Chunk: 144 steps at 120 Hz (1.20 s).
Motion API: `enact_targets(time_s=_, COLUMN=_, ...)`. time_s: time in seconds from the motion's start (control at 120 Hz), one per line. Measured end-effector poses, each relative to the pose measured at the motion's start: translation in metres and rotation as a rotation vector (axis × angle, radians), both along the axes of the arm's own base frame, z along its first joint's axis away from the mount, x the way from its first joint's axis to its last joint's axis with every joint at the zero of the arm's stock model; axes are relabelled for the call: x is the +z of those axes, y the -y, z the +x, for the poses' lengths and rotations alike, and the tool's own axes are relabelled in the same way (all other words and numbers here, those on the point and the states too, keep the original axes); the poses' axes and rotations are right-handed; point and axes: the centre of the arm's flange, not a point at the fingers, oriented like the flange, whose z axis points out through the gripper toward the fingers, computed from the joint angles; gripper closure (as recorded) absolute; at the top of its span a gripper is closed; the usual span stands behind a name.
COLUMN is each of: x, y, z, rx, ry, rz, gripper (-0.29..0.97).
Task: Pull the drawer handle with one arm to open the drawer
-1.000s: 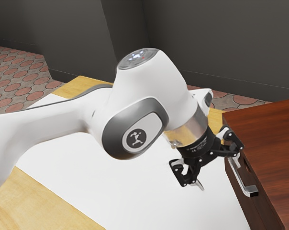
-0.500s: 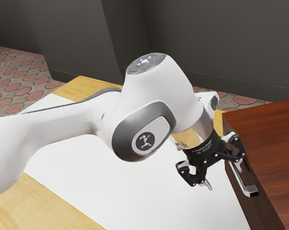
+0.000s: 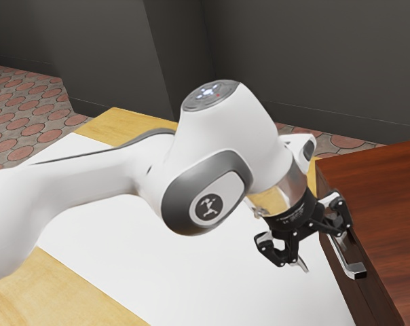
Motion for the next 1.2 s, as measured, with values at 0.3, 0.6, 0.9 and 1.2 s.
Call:
enact_targets(time_s=0.3, x=0.003, y=-0.01, z=-0.021, rx=0.004, ry=-0.003, rz=0.003, gripper=0.26)
enact_targets(time_s=0.6, x=-0.002, y=-0.043, z=-0.033, rx=0.053, ry=-0.018, rz=0.013, gripper=0.26)
enact_targets(time_s=0.9, x=-0.004, y=-0.053, z=-0.052, rx=0.059, ry=-0.024, rz=0.019, gripper=0.26)
enact_targets(time_s=1.2, x=-0.006, y=-0.07, z=-0.075, rx=0.076, ry=-0.029, rz=0.025, gripper=0.27)
